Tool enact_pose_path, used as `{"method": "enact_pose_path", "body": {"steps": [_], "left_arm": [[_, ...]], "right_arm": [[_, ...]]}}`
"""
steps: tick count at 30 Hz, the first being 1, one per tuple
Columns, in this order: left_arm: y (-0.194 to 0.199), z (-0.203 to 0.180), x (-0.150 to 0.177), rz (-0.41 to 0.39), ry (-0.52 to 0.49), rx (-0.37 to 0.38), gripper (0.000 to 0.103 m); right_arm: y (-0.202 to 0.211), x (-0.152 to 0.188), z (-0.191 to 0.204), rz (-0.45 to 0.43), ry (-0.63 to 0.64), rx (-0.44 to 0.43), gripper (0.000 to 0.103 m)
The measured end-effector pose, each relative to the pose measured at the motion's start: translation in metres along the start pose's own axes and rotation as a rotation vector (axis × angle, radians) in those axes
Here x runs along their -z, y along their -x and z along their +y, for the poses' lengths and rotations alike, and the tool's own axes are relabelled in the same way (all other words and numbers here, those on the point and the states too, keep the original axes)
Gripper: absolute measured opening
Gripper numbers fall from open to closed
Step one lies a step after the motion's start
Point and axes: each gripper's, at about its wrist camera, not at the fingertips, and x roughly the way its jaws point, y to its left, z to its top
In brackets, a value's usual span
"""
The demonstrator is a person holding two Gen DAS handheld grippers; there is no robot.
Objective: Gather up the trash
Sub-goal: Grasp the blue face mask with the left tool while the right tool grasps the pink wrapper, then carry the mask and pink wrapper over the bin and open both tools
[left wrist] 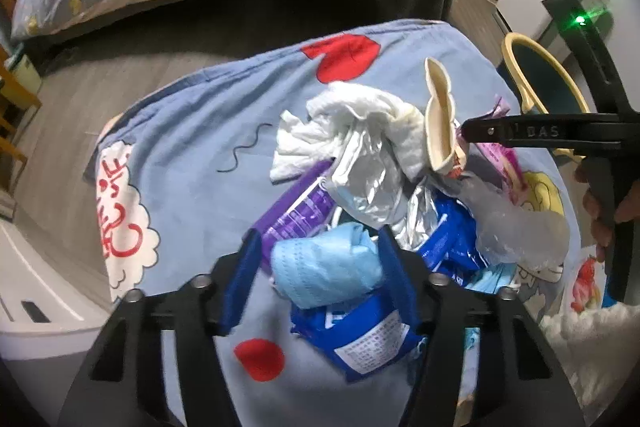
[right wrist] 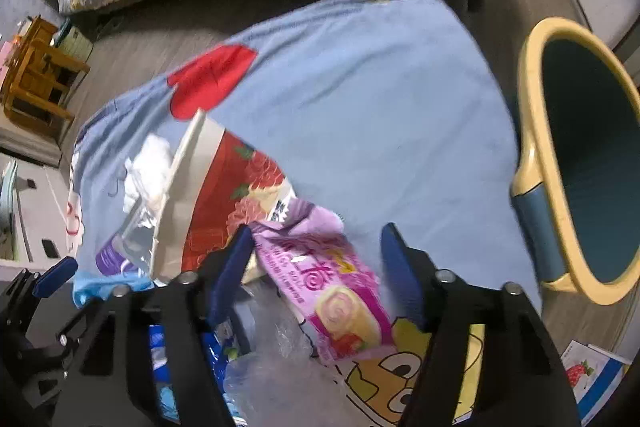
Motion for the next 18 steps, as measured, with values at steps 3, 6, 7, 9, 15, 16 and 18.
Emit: {"method": "enact_pose_path", "body": {"steps": [3, 6, 7, 9, 15, 16, 18], "left_arm": [[-0.002, -0.003, -0.001, 0.008, -0.013, -0.011, 0.038], [0.003, -0.004, -0.005, -0.011, -0.021, -0.029, 0.029], [0.005, -0.004, -0.006, -0.018, -0.021, -0.03, 0.027], [0.013, -0.004, -0.01, -0.049, -0.026, -0.044, 0.026], [0.044, -0.007, -0.023, -0.174, -0.035, -0.078, 0.026], [0.05, -0.008, -0.026, -0.196, -0.038, -0.082, 0.026], [0.059, -0.01, -0.033, -0.233, -0.041, -0.092, 0.026]], "right_arm": [[0.004, -0.001, -0.002, -0.011, 0.005, -0.003, 0.04], [0.012, -0.001, -0.003, -0.029, 0.004, -0.024, 0.039], [0.016, -0.001, -0.004, -0.038, 0.004, -0.03, 0.038], [0.024, -0.002, -0.005, -0.056, 0.003, -0.033, 0.038], [0.057, -0.008, -0.013, -0.148, -0.006, -0.051, 0.038], [0.064, -0.009, -0.014, -0.165, -0.005, -0.05, 0.038], [0.075, -0.01, -0.018, -0.191, -0.014, -0.055, 0.038]]}}
